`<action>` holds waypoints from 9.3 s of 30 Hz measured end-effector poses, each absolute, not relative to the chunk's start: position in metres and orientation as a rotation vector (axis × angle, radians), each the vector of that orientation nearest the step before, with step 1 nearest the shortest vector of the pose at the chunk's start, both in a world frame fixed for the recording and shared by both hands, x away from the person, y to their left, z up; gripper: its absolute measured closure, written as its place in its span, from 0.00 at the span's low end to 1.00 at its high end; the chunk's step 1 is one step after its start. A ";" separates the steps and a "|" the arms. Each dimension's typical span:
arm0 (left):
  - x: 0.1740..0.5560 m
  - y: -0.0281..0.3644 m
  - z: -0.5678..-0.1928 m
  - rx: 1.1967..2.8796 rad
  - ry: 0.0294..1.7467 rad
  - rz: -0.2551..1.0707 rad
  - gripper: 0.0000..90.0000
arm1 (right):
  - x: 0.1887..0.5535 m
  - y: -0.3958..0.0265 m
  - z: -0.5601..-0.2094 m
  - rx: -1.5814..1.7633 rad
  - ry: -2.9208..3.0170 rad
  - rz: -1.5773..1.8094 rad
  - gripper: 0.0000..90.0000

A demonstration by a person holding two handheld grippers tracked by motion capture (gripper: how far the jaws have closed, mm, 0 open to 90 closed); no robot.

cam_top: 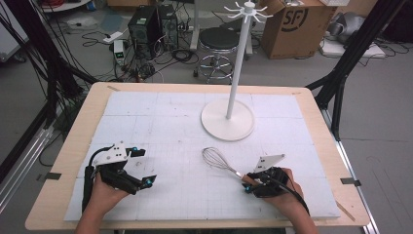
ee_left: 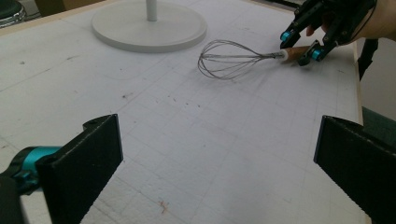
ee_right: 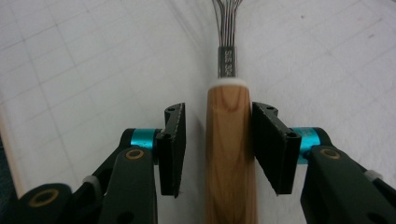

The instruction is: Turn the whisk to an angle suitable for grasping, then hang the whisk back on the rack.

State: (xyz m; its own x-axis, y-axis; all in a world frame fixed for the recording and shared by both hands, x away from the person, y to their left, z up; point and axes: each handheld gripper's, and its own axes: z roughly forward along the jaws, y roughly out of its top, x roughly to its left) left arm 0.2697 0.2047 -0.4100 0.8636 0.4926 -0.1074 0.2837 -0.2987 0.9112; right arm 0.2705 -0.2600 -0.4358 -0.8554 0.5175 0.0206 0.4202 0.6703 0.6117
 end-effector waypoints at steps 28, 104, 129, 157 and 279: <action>0.270 0.204 -0.411 1.906 0.580 0.231 0.02 | 0.266 -0.256 -0.437 0.592 2.722 0.937 0.78; 0.271 0.207 -0.413 1.898 0.603 0.229 0.02 | 0.308 -0.165 -0.439 0.567 2.692 0.921 0.52; 0.271 0.207 -0.413 1.904 0.604 0.226 0.02 | 0.327 -0.187 -0.435 0.821 2.579 1.018 0.38; 0.270 0.204 -0.409 1.887 0.588 0.223 0.02 | 0.281 -0.291 -0.403 0.876 2.391 1.393 0.17; 0.355 0.033 -0.416 2.730 0.399 0.101 0.53 | 0.289 -0.296 -0.408 0.904 2.388 1.377 0.00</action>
State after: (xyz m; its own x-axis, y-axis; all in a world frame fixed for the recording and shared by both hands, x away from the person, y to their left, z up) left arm 0.3548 0.0330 -0.4158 0.9572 0.2891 0.0159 0.2620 -0.8880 0.3778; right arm 0.2894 -0.2958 -0.4082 -0.7799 0.6187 0.0953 0.3922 0.3643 0.8447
